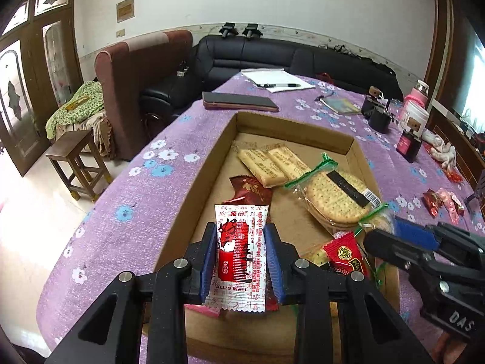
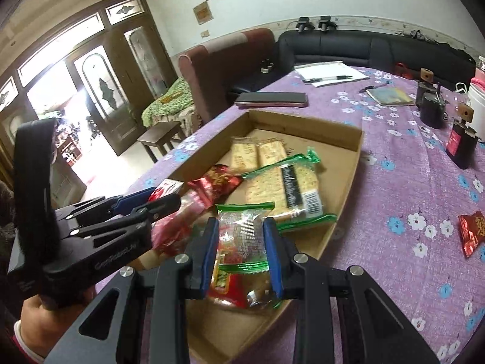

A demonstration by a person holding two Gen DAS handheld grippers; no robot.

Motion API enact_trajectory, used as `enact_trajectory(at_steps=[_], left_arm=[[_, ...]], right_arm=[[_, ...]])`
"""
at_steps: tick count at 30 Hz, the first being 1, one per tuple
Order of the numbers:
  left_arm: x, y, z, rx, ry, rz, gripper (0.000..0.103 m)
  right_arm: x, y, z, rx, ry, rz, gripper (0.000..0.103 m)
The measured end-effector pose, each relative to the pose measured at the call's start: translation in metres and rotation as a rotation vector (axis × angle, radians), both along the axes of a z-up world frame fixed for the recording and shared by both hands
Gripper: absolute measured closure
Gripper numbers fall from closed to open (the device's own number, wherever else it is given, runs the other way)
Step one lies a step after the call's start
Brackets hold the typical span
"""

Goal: Organize snacks
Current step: 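Carry both packets over the box and open both grippers to release them, then grasp the pink character packet with the right gripper while the left grasps a red foil packet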

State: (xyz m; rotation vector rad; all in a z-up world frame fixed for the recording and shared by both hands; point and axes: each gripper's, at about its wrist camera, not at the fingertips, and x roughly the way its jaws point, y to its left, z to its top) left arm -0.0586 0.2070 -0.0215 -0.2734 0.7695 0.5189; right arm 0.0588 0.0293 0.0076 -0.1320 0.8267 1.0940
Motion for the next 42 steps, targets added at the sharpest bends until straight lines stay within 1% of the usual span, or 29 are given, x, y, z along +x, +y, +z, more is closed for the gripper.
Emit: enact_trajectory(at_steps=[5,8,9,10,11,12,14,18,23,30,34,36,39,42], left_arm=[[0.003,0.002,-0.004,-0.012,0.008,-0.006,0.068],[0.005,0.002,-0.004,-0.006,0.015,0.0,0.066],[0.006,0.001,-0.004,0.0,0.022,0.005,0.058],[0.007,0.001,-0.004,-0.001,0.025,0.005,0.051],[0.007,0.001,-0.004,-0.003,0.027,0.006,0.031],[0.006,-0.001,-0.003,0.009,0.026,0.015,0.019],[0.004,-0.003,0.001,0.032,0.017,0.032,0.014],[0.007,-0.005,0.003,0.042,0.031,0.043,0.01],[0.013,-0.018,0.005,0.055,0.04,0.026,0.01],[0.029,-0.048,0.013,0.081,0.035,-0.025,0.01],[0.04,-0.066,0.014,0.107,0.045,-0.058,0.009],[0.044,-0.074,0.015,0.114,0.048,-0.07,0.009],[0.049,-0.083,0.017,0.126,0.047,-0.081,0.009],[0.052,-0.091,0.019,0.135,0.043,-0.091,0.009]], right_arm=[[0.007,0.001,-0.005,0.0,0.013,-0.009,0.072],[0.007,-0.001,-0.003,0.014,0.01,-0.008,0.064],[0.007,-0.001,-0.003,0.015,0.01,-0.008,0.057],[0.008,-0.002,-0.003,0.019,0.011,-0.007,0.052],[0.008,-0.004,-0.002,0.026,0.012,-0.011,0.051],[0.009,-0.006,-0.001,0.031,0.012,-0.014,0.05],[0.01,-0.011,0.0,0.04,0.015,-0.02,0.05],[0.015,-0.03,0.006,0.062,0.013,-0.049,0.05],[0.026,-0.065,0.01,0.077,0.007,-0.109,0.049],[0.051,-0.124,0.004,0.087,0.029,-0.221,0.048],[0.061,-0.153,0.001,0.093,0.038,-0.272,0.048],[0.064,-0.164,-0.001,0.097,0.04,-0.29,0.048],[0.068,-0.179,-0.003,0.099,0.041,-0.316,0.043],[0.072,-0.192,-0.005,0.097,0.043,-0.335,0.042]])
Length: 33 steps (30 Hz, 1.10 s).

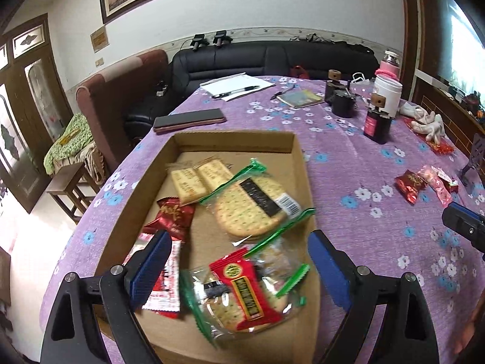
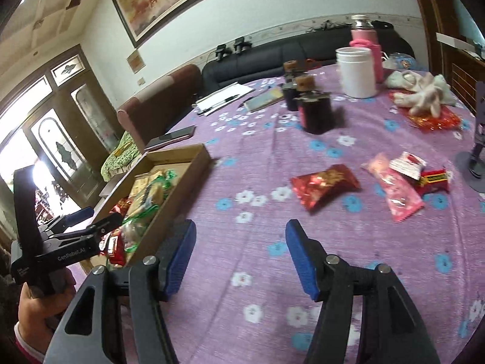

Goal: Organize snacks
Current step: 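Grasp the pink character packet with the right gripper while the left grasps a red foil packet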

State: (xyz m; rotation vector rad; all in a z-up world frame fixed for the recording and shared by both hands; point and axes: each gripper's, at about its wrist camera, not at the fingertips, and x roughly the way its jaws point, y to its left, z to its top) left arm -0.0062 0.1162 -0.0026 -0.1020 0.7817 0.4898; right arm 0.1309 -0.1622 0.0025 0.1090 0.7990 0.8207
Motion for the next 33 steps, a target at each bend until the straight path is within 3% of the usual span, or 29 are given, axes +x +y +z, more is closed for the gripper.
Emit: enact_trajectory(at_steps=[7,11,17,21,24,29,33], left_arm=[[0.011,-0.016,0.004,0.012,-0.003,-0.022,0.009],[0.021,-0.025,0.003,0.011,0.001,-0.04,0.007],[0.045,-0.052,0.002,-0.014,0.0,-0.12,0.007],[0.079,-0.084,0.0,-0.052,0.005,-0.242,0.007],[0.116,-0.116,-0.003,-0.022,0.028,-0.341,0.007],[0.161,-0.146,-0.013,0.008,0.081,-0.414,0.007],[0.188,-0.149,-0.025,-0.002,0.114,-0.427,0.007]], right_arm=[[0.013,-0.03,-0.005,-0.015,0.005,-0.056,0.04],[0.02,-0.049,-0.009,-0.044,0.002,-0.098,0.033],[0.039,-0.076,-0.015,-0.108,-0.008,-0.157,0.032],[0.057,-0.083,-0.022,-0.139,-0.013,-0.166,0.032],[0.08,-0.077,-0.029,-0.176,-0.002,-0.15,0.032],[0.113,-0.056,-0.043,-0.232,0.03,-0.088,0.032],[0.13,-0.045,-0.049,-0.283,0.029,-0.073,0.042]])
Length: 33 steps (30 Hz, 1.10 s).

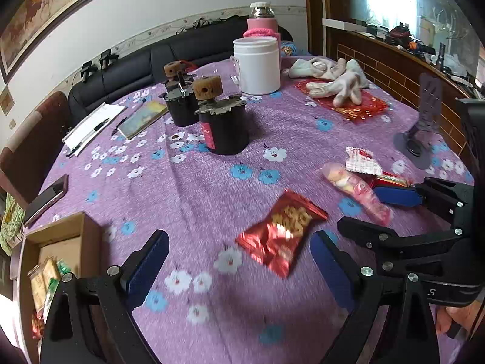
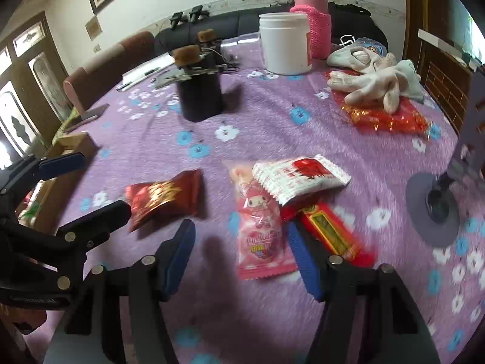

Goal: Organize snacks
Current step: 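Grasp the pink character packet with the right gripper while the left grasps a red foil packet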

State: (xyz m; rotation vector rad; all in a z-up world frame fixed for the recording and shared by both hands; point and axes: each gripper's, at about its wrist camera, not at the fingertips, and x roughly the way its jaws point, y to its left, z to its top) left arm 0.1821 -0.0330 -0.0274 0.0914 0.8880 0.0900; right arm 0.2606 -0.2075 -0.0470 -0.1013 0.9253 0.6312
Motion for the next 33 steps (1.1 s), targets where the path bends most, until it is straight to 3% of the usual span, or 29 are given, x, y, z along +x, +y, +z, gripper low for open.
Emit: enact_trajectory(at_steps=[2,3,7,12,16,17,19,20,21,25,30,33], left_arm=[[0.006,0.001,-0.004,-0.013,0.01,-0.01,0.007],[0.01,0.001,-0.006,-0.01,0.017,-0.015,0.007],[0.017,-0.004,-0.013,0.003,0.027,-0.058,0.007],[0.022,-0.02,-0.021,0.024,0.038,-0.136,0.007],[0.03,-0.03,-0.031,0.025,0.049,-0.143,0.009],[0.032,-0.029,-0.033,0.009,0.045,-0.139,0.014],[0.032,-0.028,-0.032,-0.04,0.041,-0.141,0.035],[0.031,-0.029,-0.031,-0.049,0.041,-0.143,0.051],[0.029,-0.031,-0.03,-0.042,0.038,-0.143,0.056],[0.015,-0.03,-0.028,-0.044,0.022,-0.125,0.06],[-0.02,-0.011,-0.006,-0.058,-0.043,-0.051,0.076],[-0.037,0.001,0.008,-0.06,-0.081,-0.017,0.08]], right_arm=[[0.008,0.002,0.0,-0.027,-0.01,0.001,0.053],[0.01,0.004,0.0,-0.05,-0.021,0.002,0.067],[0.009,-0.008,0.003,-0.009,-0.021,-0.005,0.068],[-0.009,-0.042,0.019,0.127,-0.01,-0.038,0.068],[-0.029,-0.062,0.033,0.197,-0.025,-0.063,0.068],[-0.034,-0.066,0.036,0.209,-0.031,-0.073,0.068],[-0.042,-0.073,0.04,0.221,-0.043,-0.088,0.068],[-0.046,-0.078,0.043,0.236,-0.045,-0.099,0.068],[-0.049,-0.081,0.044,0.246,-0.047,-0.107,0.068],[-0.061,-0.089,0.051,0.269,-0.064,-0.128,0.067],[-0.075,-0.087,0.057,0.273,-0.075,-0.119,0.067],[-0.083,-0.079,0.061,0.275,-0.08,-0.101,0.067]])
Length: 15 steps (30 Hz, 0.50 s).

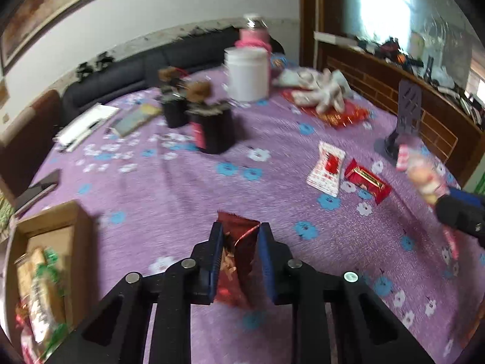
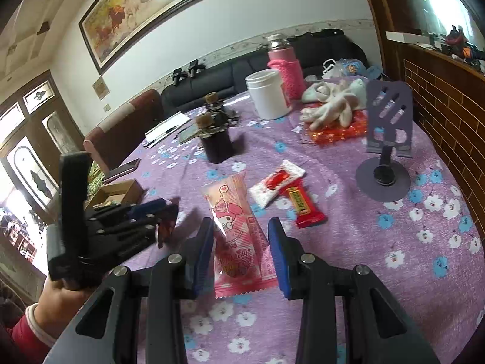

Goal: Organize snacks
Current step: 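Grasp the pink character packet with the right gripper while the left grasps a red foil packet, then lift the red foil packet with the left gripper while the right lifts the pink packet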

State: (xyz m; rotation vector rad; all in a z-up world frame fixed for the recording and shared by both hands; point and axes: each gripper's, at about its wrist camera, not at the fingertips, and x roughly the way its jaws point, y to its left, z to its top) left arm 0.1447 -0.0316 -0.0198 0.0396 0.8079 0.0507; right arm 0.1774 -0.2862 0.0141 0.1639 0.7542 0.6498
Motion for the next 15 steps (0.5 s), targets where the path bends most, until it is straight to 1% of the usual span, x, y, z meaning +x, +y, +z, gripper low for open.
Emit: enact_trajectory(at_steps=[1,3,5,8,15], left_arm=[[-0.005,0.003,0.005,0.0,-0.011,0.006,0.081],[-0.014,0.01,0.012,0.001,-0.028,0.016,0.087],[-0.021,0.018,0.016,-0.005,-0.038,0.024,0.089],[-0.03,0.029,0.018,-0.03,-0.047,0.037,0.09],[-0.039,0.042,0.012,-0.038,-0.046,0.05,0.09]], right_arm=[[-0.002,0.003,0.001,-0.001,-0.002,0.006,0.067],[-0.008,0.009,0.005,0.0,-0.015,0.013,0.067],[-0.013,0.012,0.007,0.007,-0.018,0.021,0.067],[-0.021,0.015,0.013,0.005,-0.029,0.023,0.067],[-0.03,0.019,0.018,0.001,-0.04,0.024,0.067]])
